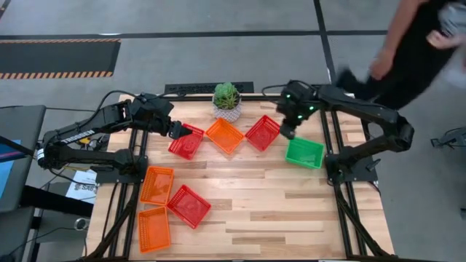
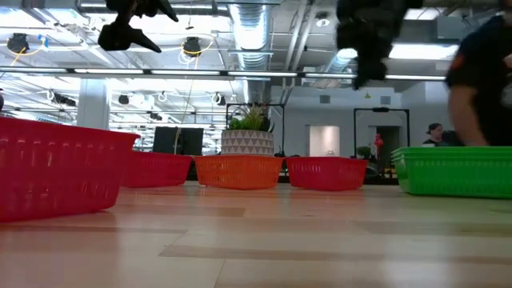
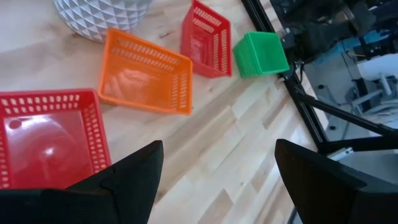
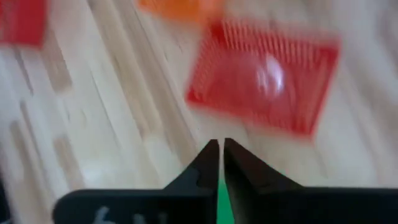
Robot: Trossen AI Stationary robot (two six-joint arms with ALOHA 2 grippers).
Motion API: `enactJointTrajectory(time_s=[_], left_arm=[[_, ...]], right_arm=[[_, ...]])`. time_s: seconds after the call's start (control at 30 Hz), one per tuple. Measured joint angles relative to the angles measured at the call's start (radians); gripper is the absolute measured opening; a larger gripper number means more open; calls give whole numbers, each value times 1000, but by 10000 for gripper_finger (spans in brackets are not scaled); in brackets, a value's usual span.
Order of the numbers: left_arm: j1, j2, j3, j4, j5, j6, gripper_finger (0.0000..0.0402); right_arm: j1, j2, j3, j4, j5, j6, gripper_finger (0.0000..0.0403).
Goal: Stack baskets by color
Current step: Stack the left orange bin into the top orange bin
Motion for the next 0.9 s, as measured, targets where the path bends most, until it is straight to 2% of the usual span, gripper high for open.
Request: enactJointTrajectory(time_s=[0.1, 0.2, 0.27, 0.4, 0.57, 0.9], left_arm=[[0, 0, 0, 0, 13, -7, 297], [-2, 0, 0, -1, 19, -7, 297], [-6, 0, 0, -4, 20, -7, 297], [-13, 0, 0, -39, 20, -7, 297], [-20, 0, 0, -89, 16, -7, 297], [-24, 0, 0, -178, 10, -7, 297]], right_arm=[[106, 29, 9, 165, 79, 23, 85], [193, 79, 9, 296, 112, 44, 120], [240, 122, 9, 358, 118, 46, 141], [309, 217, 9, 459, 231, 89, 166], [362, 337, 27, 584, 274, 44, 169], [410, 581, 264, 532, 278, -83, 153]])
